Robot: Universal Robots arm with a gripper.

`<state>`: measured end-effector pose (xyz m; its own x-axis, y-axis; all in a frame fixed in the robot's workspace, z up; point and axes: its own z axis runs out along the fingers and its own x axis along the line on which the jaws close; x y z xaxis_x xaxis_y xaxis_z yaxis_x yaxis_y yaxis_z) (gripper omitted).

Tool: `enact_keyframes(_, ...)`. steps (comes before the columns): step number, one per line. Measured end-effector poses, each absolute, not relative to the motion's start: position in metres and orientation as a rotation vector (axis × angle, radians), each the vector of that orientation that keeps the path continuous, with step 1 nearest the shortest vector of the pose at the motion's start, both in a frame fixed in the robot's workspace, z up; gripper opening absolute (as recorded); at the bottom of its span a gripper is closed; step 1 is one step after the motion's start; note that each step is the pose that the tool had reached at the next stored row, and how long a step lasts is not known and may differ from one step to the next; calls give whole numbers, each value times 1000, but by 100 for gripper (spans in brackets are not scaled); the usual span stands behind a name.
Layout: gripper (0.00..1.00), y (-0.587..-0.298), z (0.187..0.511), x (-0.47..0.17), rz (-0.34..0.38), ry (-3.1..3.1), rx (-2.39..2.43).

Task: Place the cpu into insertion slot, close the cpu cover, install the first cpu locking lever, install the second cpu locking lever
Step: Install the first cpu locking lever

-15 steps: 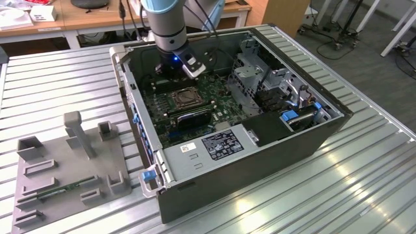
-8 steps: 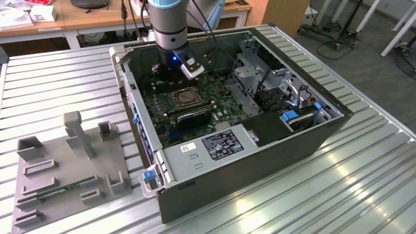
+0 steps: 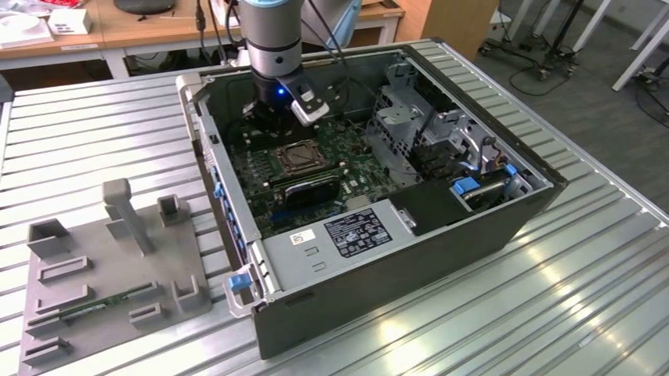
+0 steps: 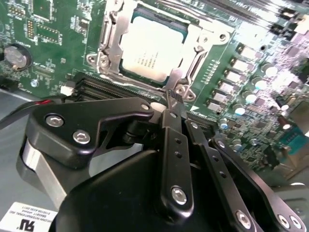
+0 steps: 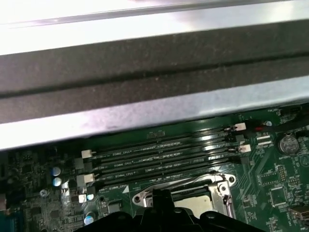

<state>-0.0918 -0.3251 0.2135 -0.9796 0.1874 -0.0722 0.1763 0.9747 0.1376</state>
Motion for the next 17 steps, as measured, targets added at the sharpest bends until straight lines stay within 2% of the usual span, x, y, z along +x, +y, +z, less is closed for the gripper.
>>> enact_keyframes(17,11,-325,216,-92,186,3058,163)
